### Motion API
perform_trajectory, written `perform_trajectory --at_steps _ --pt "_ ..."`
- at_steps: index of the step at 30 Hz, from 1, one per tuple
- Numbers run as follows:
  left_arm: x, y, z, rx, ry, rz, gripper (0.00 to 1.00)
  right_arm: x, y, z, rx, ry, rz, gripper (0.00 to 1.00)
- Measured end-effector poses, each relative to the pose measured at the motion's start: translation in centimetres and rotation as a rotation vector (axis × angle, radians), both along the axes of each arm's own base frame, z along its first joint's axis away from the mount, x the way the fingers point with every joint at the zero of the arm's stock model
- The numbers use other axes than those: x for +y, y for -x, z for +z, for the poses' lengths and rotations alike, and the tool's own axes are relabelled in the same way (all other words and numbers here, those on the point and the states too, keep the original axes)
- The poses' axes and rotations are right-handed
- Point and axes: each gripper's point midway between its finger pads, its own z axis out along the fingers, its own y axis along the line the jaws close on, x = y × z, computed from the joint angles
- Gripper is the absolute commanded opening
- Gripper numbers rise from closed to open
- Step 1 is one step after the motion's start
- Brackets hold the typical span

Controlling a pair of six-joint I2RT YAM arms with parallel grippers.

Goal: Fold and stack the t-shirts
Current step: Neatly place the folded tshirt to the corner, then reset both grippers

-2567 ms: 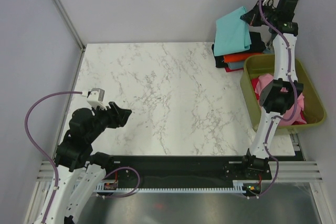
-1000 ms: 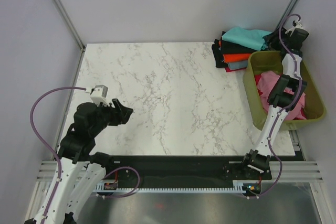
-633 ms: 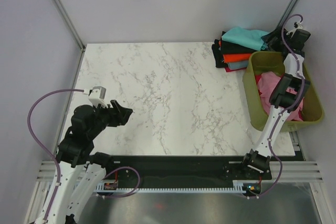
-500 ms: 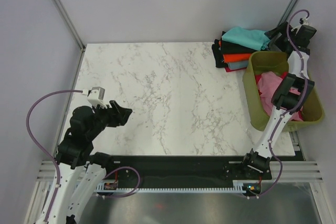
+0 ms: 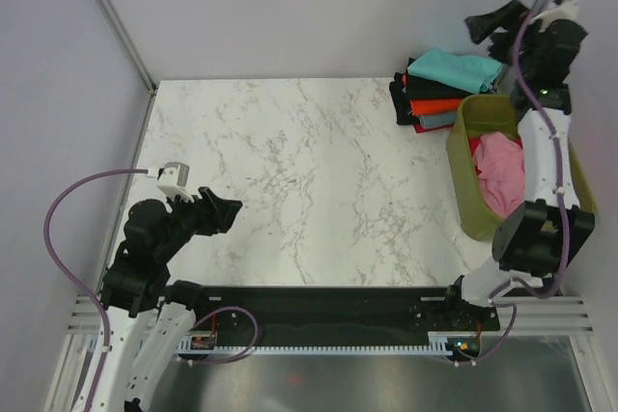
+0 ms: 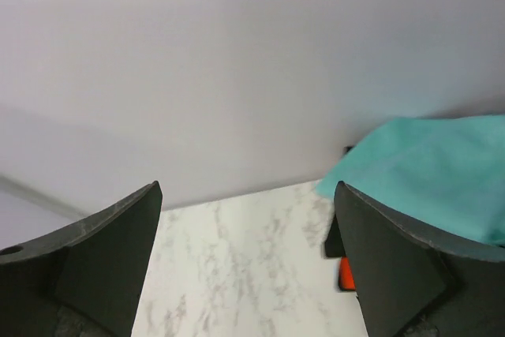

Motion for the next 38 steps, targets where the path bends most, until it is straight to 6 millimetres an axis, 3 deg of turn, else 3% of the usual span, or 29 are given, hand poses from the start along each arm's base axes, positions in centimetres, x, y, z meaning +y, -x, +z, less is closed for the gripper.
perform_trajectory --at_steps 2,4,5,7,14,21,25,38 --pt "0.1 0.0 0.1 -0.007 0.002 0.002 0.7 6.7 2.3 -0.5 0.004 0.026 0.085 0.98" --pt "0.1 0.1 0.2 -0.013 0.003 0.002 0.7 13.2 5.4 -2.3 0.036 0.048 0.197 0.98" --pt "0.1 0.1 0.3 -0.014 0.003 0.002 0.7 15.6 7.1 -3.6 0.059 0.054 0.242 0.98" --pt "0.1 0.2 0.3 -0.016 0.004 0.002 0.7 18.0 10.4 -6.6 0.103 0.077 0.289 0.98" --pt "-0.2 0.3 0.3 -0.015 0.009 -0.015 0.7 16.4 18.5 -14.9 0.243 0.094 0.237 0.98" --pt "0.0 0.2 0.3 -0.013 0.01 -0.007 0.7 16.6 23.5 -19.0 0.284 0.058 0.255 0.98" --pt "0.0 0.2 0.3 -0.012 0.009 -0.007 0.7 16.8 24.4 -21.0 0.336 0.037 0.263 0.98" --pt "0.0 0.2 0.3 -0.012 0.009 -0.006 0.7 17.9 24.2 -23.0 0.413 0.035 0.308 0.98"
